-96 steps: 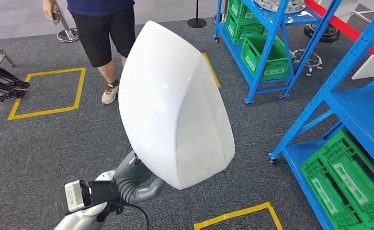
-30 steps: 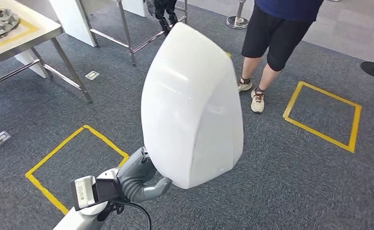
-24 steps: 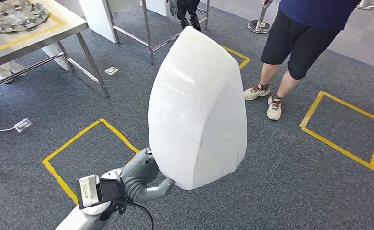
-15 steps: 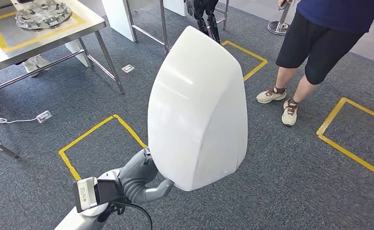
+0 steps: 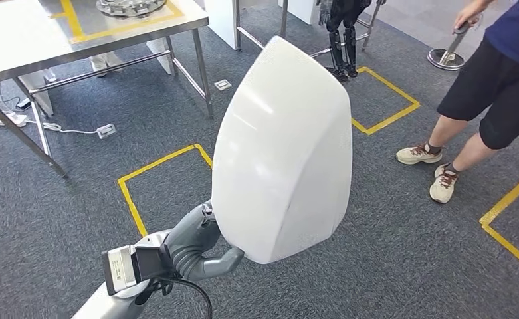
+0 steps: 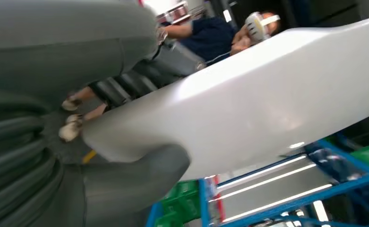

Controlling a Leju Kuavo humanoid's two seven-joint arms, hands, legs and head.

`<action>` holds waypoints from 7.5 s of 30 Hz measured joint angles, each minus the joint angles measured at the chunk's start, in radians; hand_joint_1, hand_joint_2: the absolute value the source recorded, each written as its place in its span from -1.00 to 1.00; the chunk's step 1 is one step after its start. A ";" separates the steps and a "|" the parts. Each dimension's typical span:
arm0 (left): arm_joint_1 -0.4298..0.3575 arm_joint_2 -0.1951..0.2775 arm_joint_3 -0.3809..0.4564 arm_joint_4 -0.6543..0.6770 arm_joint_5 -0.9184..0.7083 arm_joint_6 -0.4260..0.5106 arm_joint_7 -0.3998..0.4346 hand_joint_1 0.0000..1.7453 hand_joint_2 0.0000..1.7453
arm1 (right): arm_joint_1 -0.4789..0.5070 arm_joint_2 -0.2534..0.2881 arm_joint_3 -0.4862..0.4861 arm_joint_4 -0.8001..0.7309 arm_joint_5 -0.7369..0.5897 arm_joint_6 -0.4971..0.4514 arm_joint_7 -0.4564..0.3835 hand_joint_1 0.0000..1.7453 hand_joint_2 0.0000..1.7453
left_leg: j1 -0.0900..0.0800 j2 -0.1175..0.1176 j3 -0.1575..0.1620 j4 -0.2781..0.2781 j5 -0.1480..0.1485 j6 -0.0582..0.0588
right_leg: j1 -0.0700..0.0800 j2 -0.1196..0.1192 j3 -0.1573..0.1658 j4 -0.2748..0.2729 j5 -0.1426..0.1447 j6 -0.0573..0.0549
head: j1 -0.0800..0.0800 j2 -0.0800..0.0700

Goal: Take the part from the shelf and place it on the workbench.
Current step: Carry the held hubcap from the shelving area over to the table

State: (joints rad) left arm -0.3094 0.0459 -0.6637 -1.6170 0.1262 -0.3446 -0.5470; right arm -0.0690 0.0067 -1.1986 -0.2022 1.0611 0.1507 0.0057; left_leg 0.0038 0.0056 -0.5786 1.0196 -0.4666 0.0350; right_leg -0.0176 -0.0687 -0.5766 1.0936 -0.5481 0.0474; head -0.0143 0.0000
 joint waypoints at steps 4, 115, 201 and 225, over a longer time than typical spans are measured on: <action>-0.001 -0.003 -0.004 0.008 0.000 -0.002 0.002 1.00 1.00 | 0.009 0.000 0.000 0.000 -0.003 -0.003 0.000 -1.00 -1.00 | 0.000 -0.053 -0.006 0.004 0.004 0.005 | -0.001 0.062 -0.104 0.202 -0.072 0.008 | 0.010 0.000; -0.013 0.001 -0.036 0.032 -0.011 -0.034 -0.008 1.00 1.00 | 0.012 0.006 -0.004 0.003 -0.012 -0.032 -0.017 -1.00 -1.00 | 0.011 -0.017 -0.008 0.018 -0.015 -0.031 | -0.020 0.059 0.019 -0.095 0.069 0.009 | -0.015 0.000; -0.029 -0.004 -0.050 0.046 -0.016 -0.063 0.008 1.00 1.00 | 0.011 0.033 -0.070 0.003 -0.128 0.051 -0.164 -1.00 -1.00 | -0.004 -0.015 0.058 0.084 -0.078 -0.040 | 0.005 0.067 -0.029 -0.068 0.100 -0.048 | 0.006 0.000; -0.020 -0.005 -0.050 0.047 -0.029 -0.062 0.008 1.00 1.00 | 0.010 0.037 -0.110 0.003 -0.144 0.051 -0.155 -1.00 -1.00 | -0.005 0.000 0.052 -0.004 -0.040 0.000 | 0.009 0.060 -0.073 0.001 0.084 -0.008 | 0.012 0.000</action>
State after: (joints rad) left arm -0.3298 0.0412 -0.7137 -1.5704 0.0967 -0.4067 -0.5385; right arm -0.0587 0.0442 -1.3084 -0.1987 0.9173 0.2018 -0.1488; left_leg -0.0016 0.0052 -0.5264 1.0160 -0.5064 0.0355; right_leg -0.0083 -0.0085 -0.6493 1.0949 -0.4640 0.0394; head -0.0025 0.0000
